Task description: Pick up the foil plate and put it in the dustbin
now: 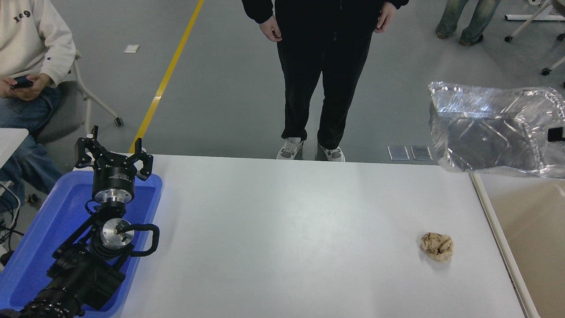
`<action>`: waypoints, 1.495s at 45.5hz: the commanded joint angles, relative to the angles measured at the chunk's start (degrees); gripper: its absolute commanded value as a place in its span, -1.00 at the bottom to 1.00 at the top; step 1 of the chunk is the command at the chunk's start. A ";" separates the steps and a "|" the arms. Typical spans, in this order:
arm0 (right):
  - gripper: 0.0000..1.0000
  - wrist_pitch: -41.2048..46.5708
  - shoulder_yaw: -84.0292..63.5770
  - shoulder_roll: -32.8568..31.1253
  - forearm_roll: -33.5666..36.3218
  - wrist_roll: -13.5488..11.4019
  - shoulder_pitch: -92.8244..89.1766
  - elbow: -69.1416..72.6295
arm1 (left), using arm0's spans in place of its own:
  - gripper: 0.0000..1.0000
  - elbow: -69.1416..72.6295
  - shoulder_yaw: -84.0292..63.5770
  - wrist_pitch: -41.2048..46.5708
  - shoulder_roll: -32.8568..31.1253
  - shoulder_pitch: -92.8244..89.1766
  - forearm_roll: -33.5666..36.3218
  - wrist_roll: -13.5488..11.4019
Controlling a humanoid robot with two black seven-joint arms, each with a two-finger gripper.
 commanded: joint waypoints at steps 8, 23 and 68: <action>-1.00 -27.73 -0.44 3.86 39.77 -9.13 -19.94 -20.33 | 0.98 0.01 0.00 0.00 0.02 0.00 -0.06 0.01; -1.00 -50.61 2.10 14.14 69.05 -8.25 -40.59 -23.57 | 0.98 0.01 0.00 0.00 0.02 0.00 -0.06 0.01; -1.00 -44.99 35.15 51.94 65.11 -3.59 -97.91 -72.54 | 0.98 0.01 0.00 0.00 0.02 0.00 -0.06 0.01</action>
